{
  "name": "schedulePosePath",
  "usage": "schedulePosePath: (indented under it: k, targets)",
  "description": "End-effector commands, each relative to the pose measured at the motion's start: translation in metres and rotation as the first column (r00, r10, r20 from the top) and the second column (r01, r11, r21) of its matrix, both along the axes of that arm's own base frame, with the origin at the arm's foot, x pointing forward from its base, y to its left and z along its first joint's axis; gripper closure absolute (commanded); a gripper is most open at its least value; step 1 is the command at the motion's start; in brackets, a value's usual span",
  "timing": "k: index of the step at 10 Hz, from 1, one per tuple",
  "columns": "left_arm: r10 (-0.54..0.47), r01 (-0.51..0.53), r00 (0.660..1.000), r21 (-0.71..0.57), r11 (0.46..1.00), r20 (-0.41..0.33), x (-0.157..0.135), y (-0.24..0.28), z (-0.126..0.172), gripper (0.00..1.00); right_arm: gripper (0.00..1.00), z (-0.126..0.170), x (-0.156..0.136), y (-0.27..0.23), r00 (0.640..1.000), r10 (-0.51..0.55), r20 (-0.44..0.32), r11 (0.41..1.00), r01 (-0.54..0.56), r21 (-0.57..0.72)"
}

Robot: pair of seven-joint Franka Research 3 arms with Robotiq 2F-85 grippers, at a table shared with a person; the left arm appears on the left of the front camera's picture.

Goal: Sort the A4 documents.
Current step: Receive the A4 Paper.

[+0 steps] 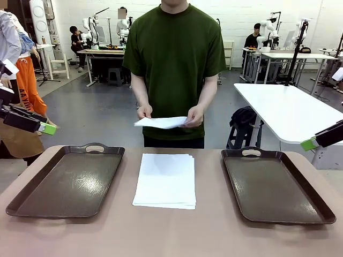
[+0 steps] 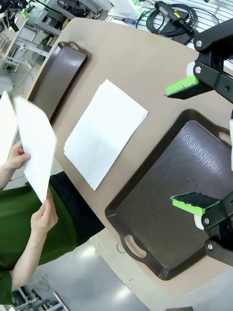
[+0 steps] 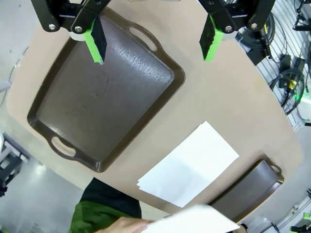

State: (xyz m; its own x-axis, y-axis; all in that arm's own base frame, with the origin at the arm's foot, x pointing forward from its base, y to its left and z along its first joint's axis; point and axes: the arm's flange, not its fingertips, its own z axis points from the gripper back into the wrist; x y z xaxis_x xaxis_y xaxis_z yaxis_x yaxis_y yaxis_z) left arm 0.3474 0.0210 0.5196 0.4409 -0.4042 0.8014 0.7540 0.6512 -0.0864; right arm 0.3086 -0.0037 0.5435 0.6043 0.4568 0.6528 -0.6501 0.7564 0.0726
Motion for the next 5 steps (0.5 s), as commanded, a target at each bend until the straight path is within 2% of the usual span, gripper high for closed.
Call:
schedulePosePath:
  k: [1,5]
  targets:
    - [-0.014,0.014,1.0,-0.001,1.0,0.006,0.0011,0.0021,-0.0016,0.0,0.0,-0.0008,0.0005,-0.0001,1.0,0.005,-0.003,1.0,-0.005,0.009]
    - [-0.014,0.014,1.0,-0.001,1.0,0.006,0.0011,0.0021,-0.0016,0.0,0.0,-0.0008,0.0005,-0.0001,1.0,0.005,-0.003,1.0,-0.005,0.009]
